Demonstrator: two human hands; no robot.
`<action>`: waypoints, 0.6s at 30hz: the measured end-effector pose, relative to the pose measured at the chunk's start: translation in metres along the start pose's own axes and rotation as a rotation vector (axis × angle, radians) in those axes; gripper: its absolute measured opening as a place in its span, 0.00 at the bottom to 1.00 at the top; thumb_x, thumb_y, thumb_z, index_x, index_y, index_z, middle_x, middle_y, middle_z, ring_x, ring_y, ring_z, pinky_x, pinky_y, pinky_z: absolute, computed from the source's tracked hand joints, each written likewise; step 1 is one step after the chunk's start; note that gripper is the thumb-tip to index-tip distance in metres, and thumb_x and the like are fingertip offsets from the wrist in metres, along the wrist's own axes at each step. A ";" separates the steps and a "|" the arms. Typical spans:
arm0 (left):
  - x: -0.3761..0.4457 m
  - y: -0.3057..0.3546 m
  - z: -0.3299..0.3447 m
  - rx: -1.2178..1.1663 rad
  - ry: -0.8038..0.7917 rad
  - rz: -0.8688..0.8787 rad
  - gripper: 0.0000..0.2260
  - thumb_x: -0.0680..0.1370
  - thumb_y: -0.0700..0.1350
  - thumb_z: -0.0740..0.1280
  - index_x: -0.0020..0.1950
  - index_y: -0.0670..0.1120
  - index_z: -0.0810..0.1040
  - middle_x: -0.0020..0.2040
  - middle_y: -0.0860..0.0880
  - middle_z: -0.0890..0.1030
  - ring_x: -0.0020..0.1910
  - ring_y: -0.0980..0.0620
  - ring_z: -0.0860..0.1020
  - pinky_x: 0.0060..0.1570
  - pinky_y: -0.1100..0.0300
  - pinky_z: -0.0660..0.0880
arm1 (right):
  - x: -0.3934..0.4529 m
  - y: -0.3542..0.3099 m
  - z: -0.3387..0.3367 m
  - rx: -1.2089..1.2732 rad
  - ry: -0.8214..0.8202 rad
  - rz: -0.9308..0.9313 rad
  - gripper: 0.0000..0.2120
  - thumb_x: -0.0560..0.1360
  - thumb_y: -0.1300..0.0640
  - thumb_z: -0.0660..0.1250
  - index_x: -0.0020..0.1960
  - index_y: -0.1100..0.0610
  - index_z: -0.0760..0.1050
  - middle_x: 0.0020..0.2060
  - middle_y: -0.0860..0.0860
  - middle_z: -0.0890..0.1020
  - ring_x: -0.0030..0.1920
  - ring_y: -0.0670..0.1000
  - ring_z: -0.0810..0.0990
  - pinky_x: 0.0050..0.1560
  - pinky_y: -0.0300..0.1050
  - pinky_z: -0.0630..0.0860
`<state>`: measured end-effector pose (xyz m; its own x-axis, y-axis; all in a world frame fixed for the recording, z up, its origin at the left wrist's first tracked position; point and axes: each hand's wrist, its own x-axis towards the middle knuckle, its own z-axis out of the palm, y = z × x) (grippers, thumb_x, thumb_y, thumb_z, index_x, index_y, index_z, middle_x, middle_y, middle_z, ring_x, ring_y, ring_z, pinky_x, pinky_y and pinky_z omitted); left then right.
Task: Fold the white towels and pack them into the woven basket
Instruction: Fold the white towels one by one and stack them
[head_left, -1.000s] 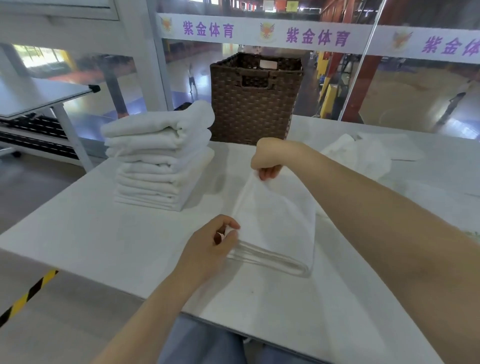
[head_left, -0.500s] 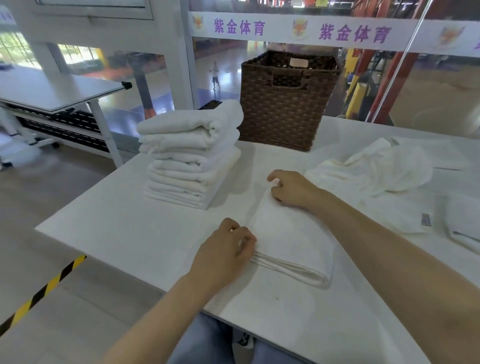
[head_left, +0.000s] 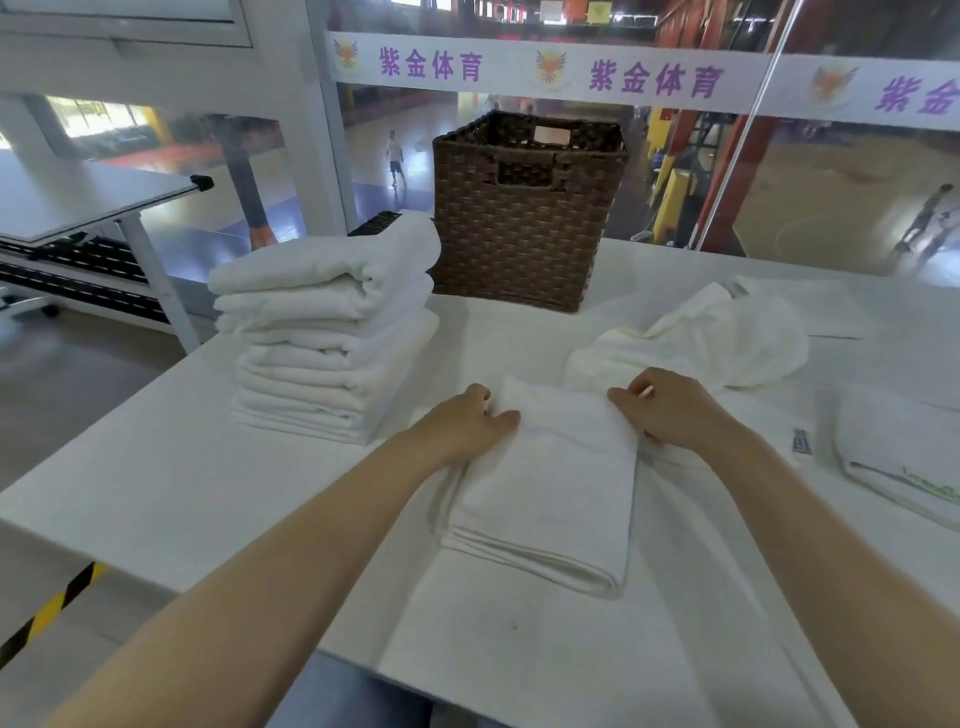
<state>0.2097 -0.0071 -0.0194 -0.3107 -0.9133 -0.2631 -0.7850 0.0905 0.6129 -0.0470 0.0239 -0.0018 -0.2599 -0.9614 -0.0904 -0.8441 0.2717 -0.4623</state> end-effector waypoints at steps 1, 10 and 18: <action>0.007 0.003 0.000 -0.027 0.019 -0.024 0.31 0.78 0.63 0.59 0.76 0.46 0.61 0.69 0.48 0.72 0.63 0.46 0.74 0.55 0.55 0.69 | -0.002 0.001 -0.001 0.011 -0.045 0.023 0.22 0.77 0.39 0.60 0.49 0.58 0.79 0.40 0.56 0.85 0.41 0.56 0.83 0.45 0.44 0.75; 0.046 0.015 0.004 -0.115 0.029 -0.060 0.32 0.71 0.66 0.67 0.65 0.45 0.71 0.60 0.48 0.77 0.54 0.48 0.77 0.53 0.54 0.75 | -0.011 0.013 0.010 0.672 -0.250 0.094 0.17 0.75 0.45 0.70 0.48 0.59 0.79 0.45 0.56 0.83 0.45 0.54 0.83 0.55 0.56 0.81; 0.048 0.020 0.001 -0.701 -0.156 -0.046 0.25 0.73 0.50 0.75 0.66 0.50 0.69 0.57 0.49 0.78 0.53 0.49 0.81 0.51 0.55 0.79 | -0.023 0.015 0.002 0.945 -0.337 0.076 0.16 0.75 0.51 0.72 0.59 0.58 0.80 0.53 0.53 0.85 0.54 0.51 0.84 0.52 0.45 0.80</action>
<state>0.1790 -0.0485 -0.0207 -0.3999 -0.8380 -0.3713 -0.2866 -0.2705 0.9191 -0.0527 0.0495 -0.0080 -0.0277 -0.9450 -0.3259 -0.0747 0.3270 -0.9421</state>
